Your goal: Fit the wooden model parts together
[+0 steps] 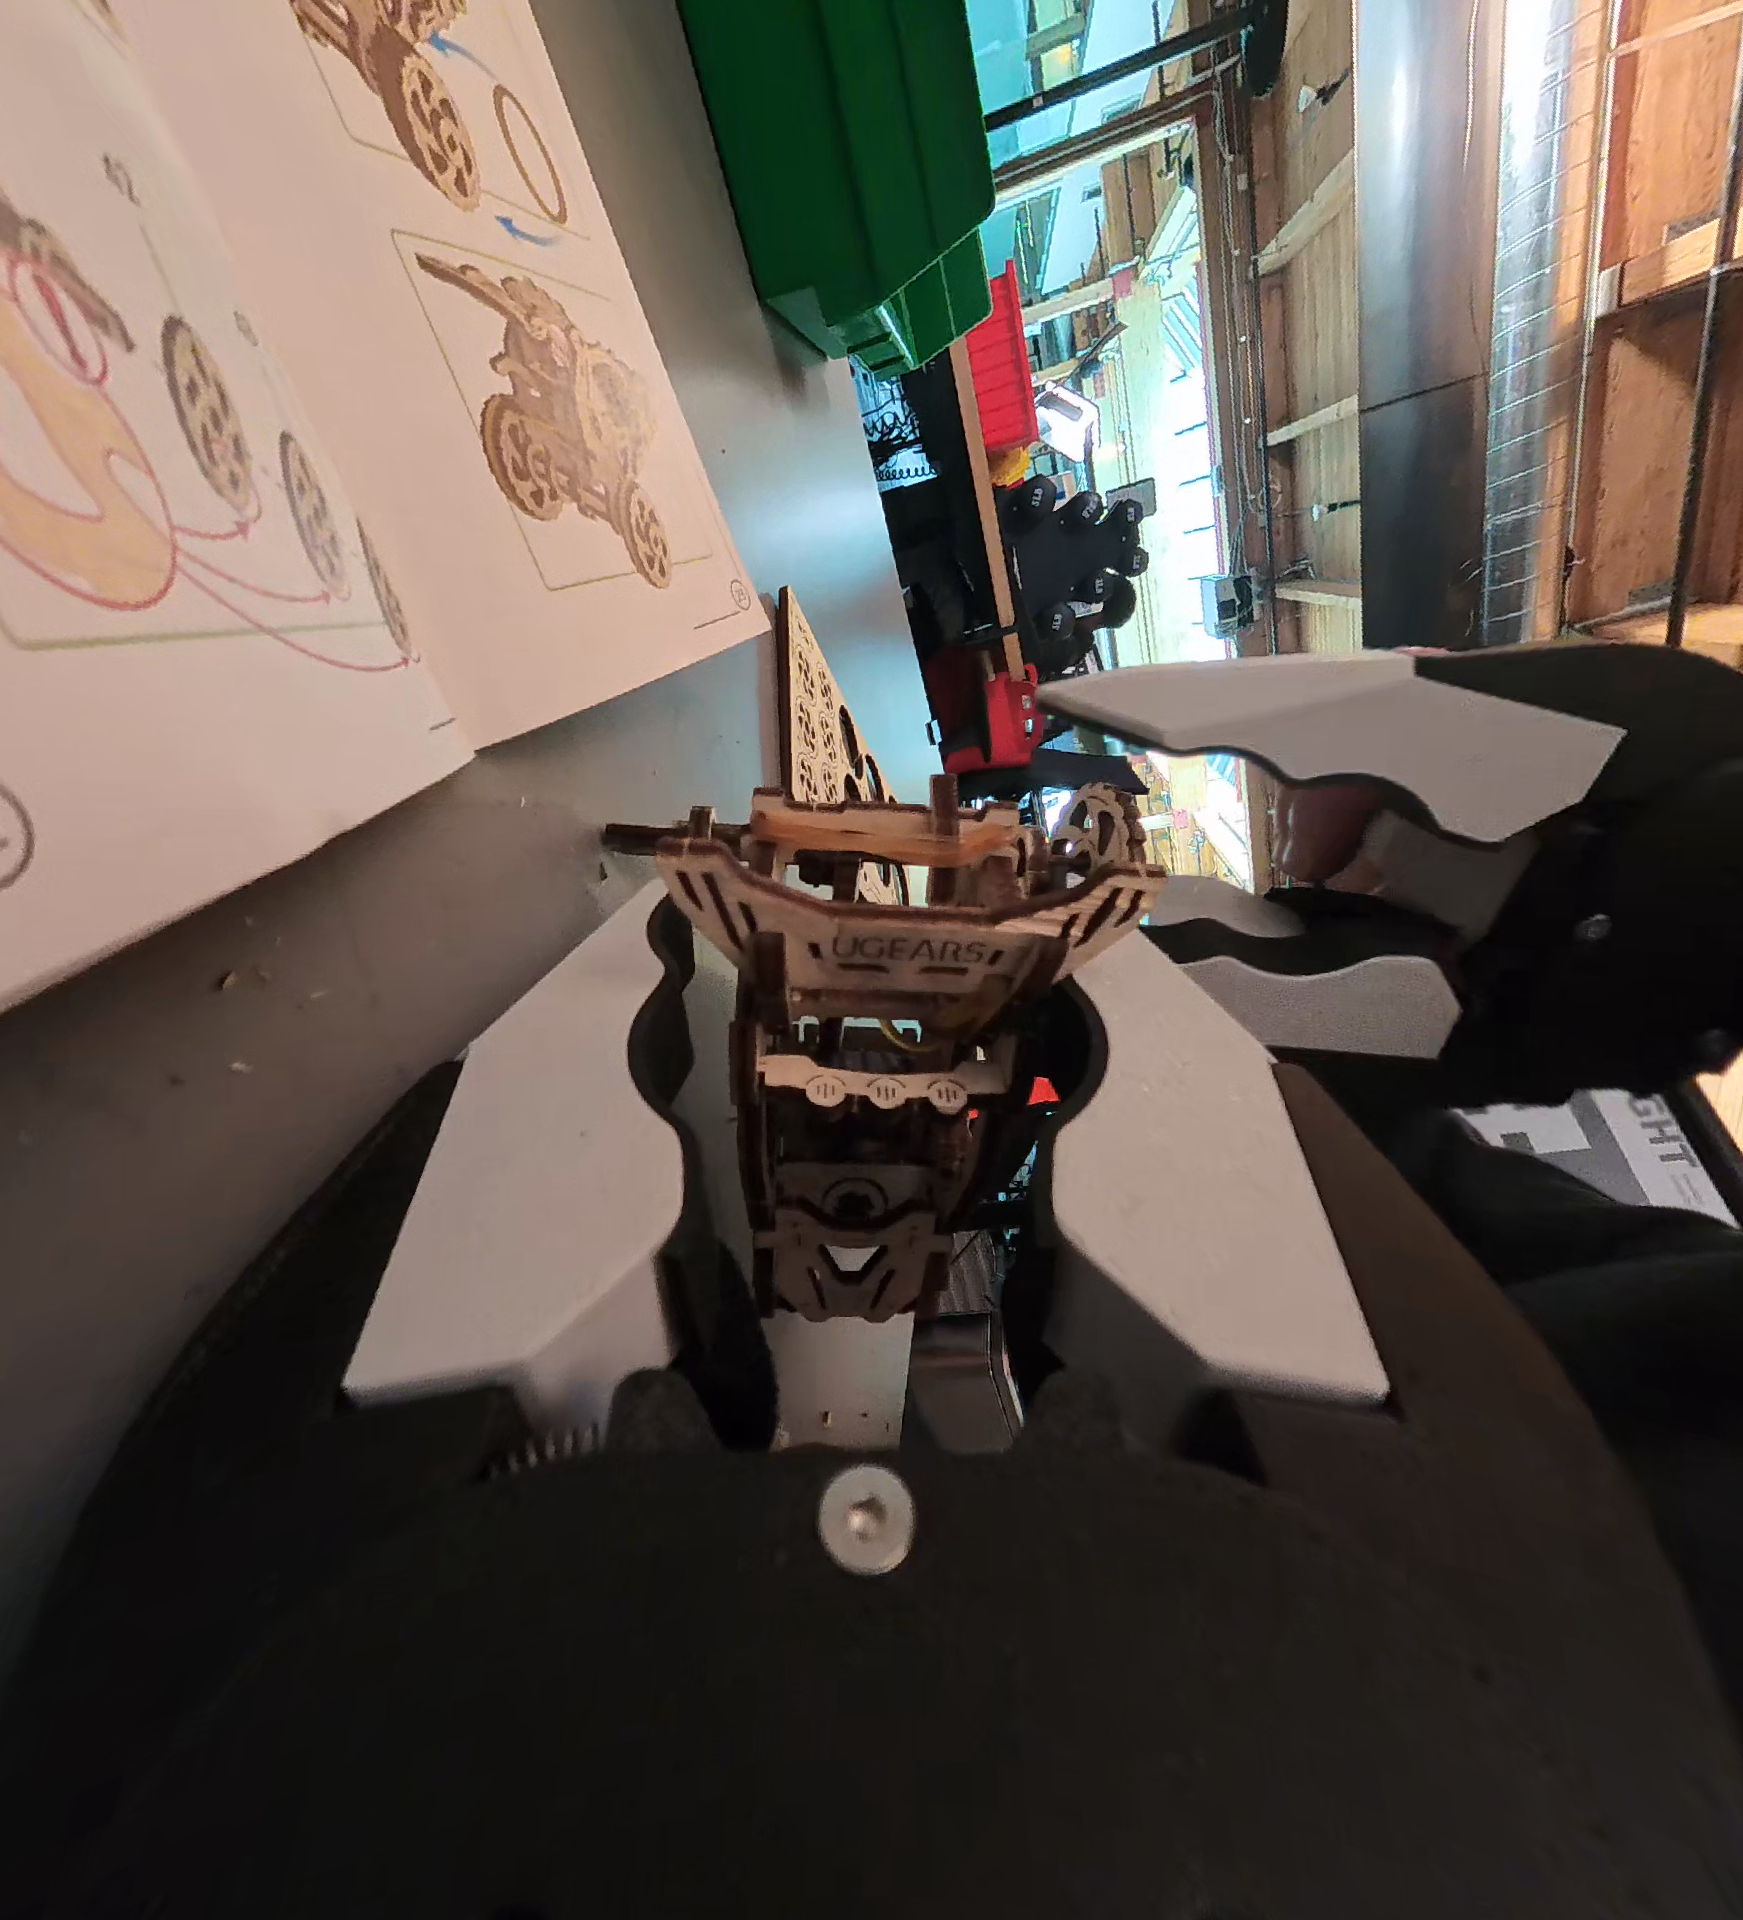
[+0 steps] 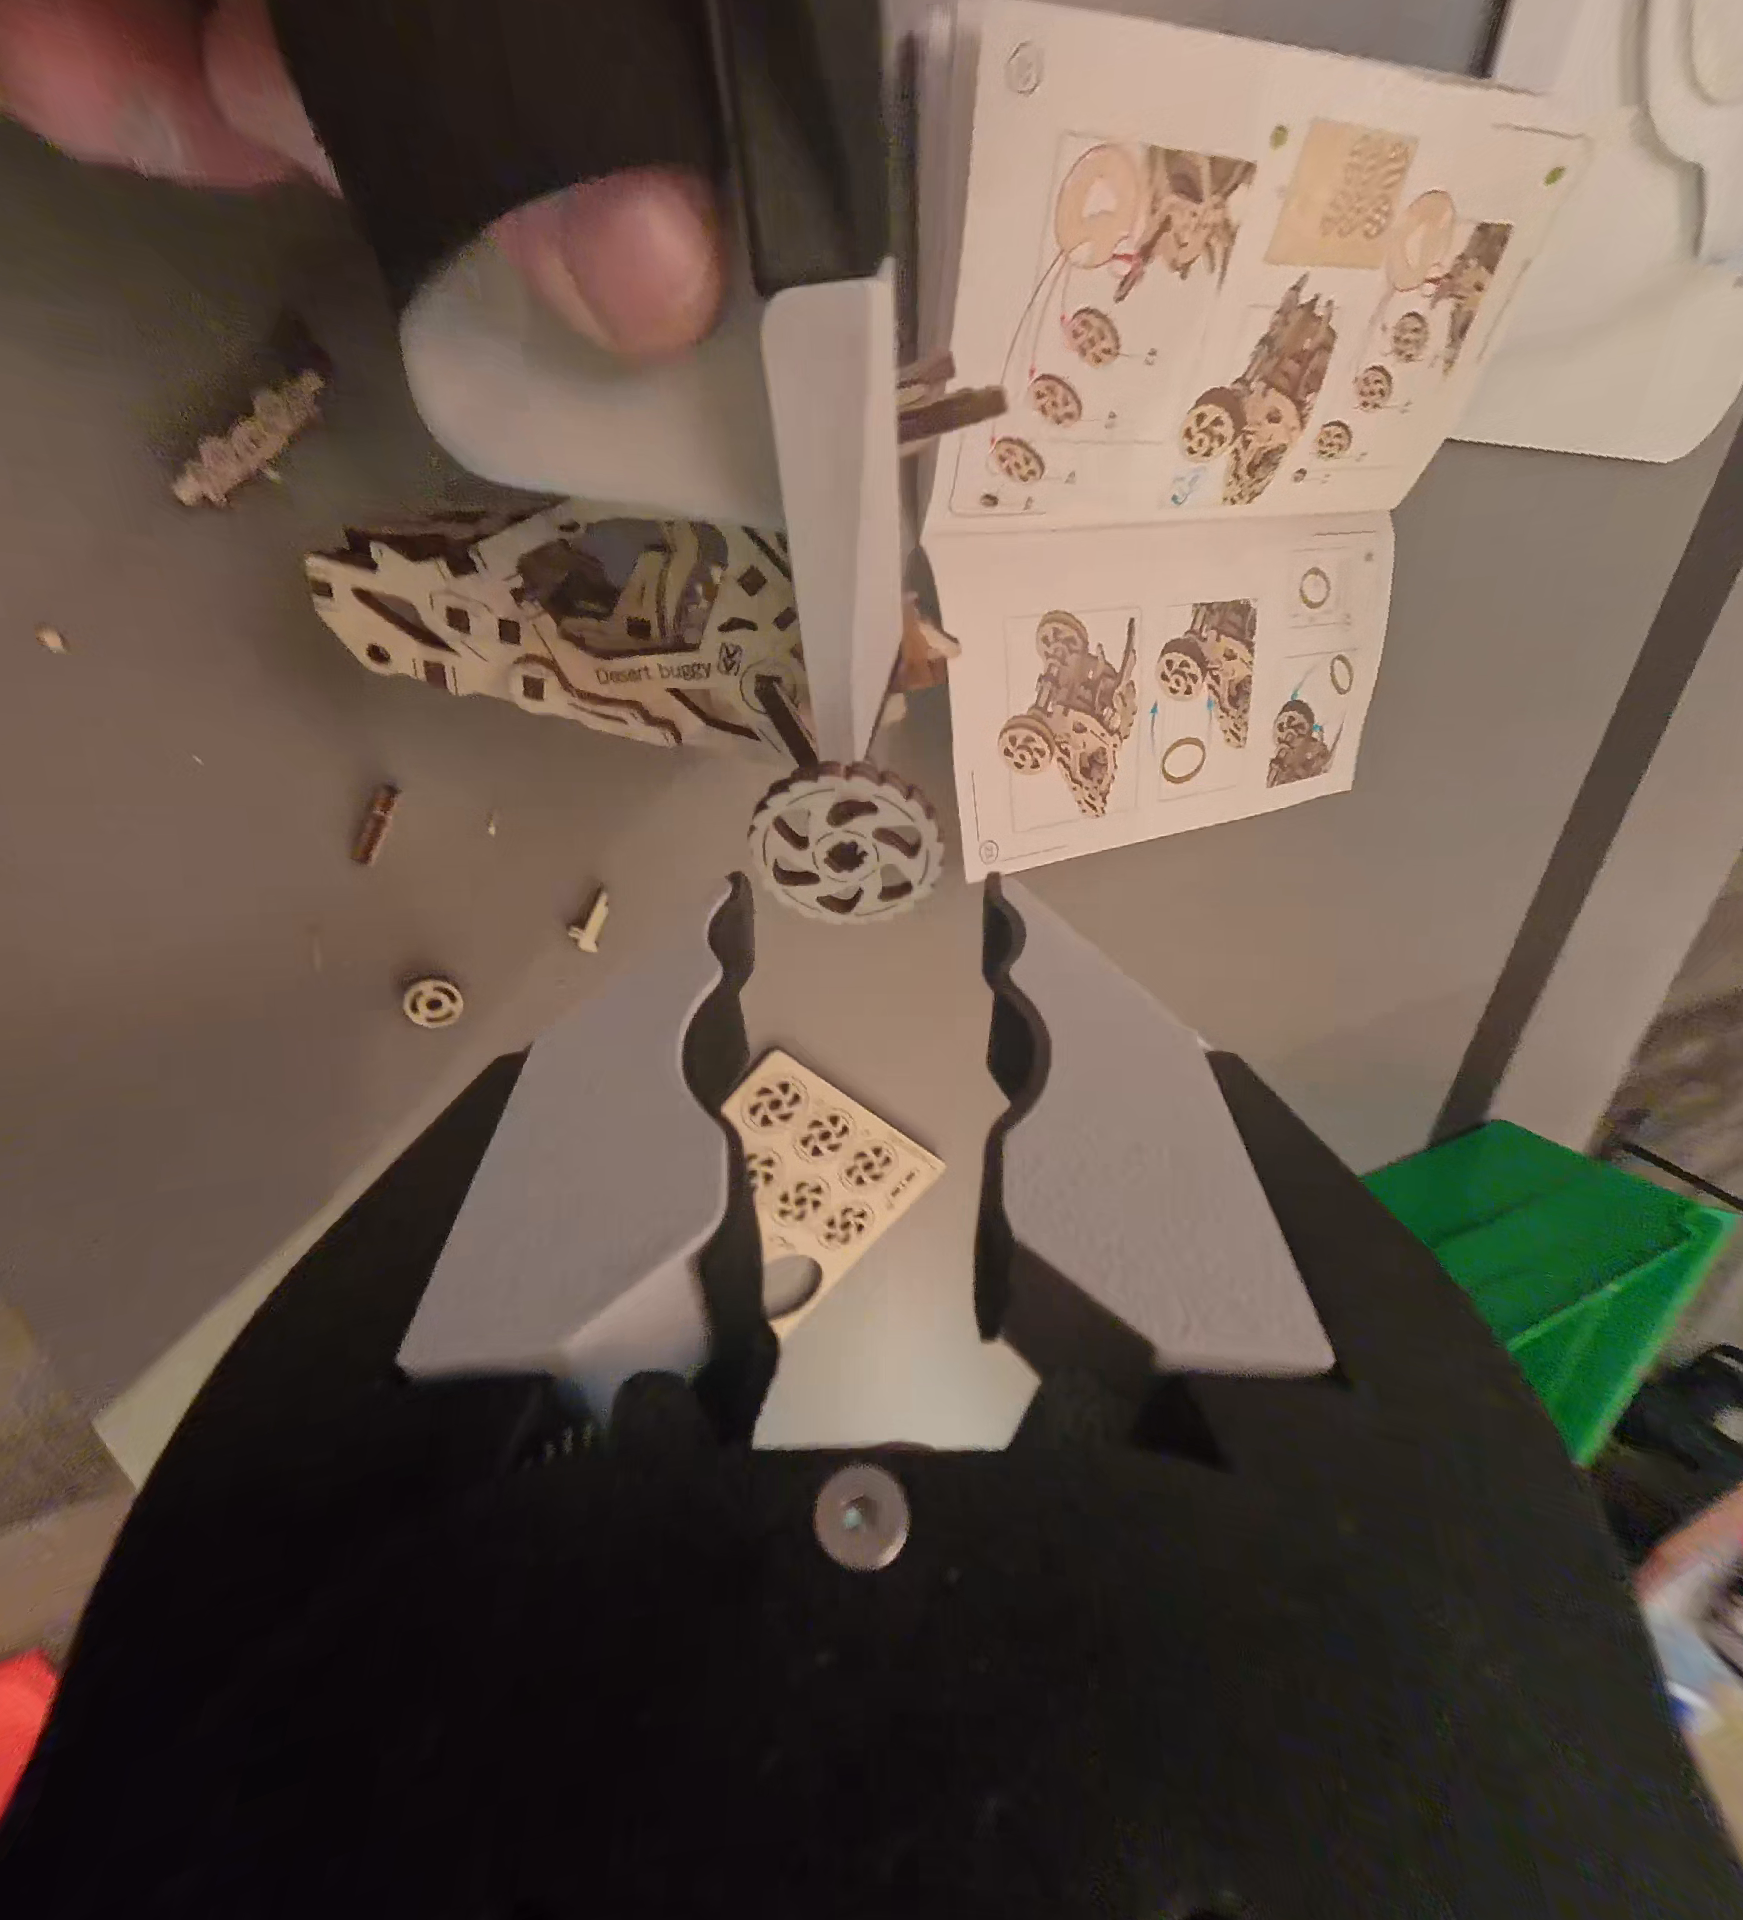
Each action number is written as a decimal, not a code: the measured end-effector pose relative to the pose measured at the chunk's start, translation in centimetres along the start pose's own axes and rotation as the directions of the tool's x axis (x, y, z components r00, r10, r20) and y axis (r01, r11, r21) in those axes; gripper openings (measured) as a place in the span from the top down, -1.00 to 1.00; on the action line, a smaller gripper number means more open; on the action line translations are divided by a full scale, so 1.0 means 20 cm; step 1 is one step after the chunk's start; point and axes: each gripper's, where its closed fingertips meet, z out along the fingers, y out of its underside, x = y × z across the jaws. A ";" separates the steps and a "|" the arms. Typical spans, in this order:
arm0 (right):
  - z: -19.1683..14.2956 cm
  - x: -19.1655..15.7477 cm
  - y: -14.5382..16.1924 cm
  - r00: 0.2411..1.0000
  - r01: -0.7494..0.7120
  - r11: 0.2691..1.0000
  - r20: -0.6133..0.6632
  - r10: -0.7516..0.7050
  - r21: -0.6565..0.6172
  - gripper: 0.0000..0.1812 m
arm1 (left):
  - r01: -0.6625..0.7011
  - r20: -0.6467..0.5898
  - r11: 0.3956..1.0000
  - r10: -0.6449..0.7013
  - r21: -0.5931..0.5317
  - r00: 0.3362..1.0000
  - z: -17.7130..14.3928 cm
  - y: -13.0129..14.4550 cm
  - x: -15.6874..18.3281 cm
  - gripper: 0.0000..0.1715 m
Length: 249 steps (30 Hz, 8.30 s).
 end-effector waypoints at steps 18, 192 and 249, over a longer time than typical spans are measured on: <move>-0.07 -0.01 -0.09 0.861 -0.495 0.632 0.236 0.451 0.596 0.63 | 0.011 -0.005 1.000 -0.011 0.004 1.000 0.00 0.00 0.00 0.25; -0.05 0.00 -0.03 0.889 -0.455 0.582 0.387 0.246 0.674 0.89 | -0.156 0.062 0.983 0.163 -0.101 0.985 0.02 0.08 0.01 0.21; -0.11 -0.25 -0.02 0.729 -0.564 0.495 0.680 -0.078 0.661 0.09 | -0.819 -0.063 0.451 0.862 -0.354 0.502 0.07 0.31 0.13 0.22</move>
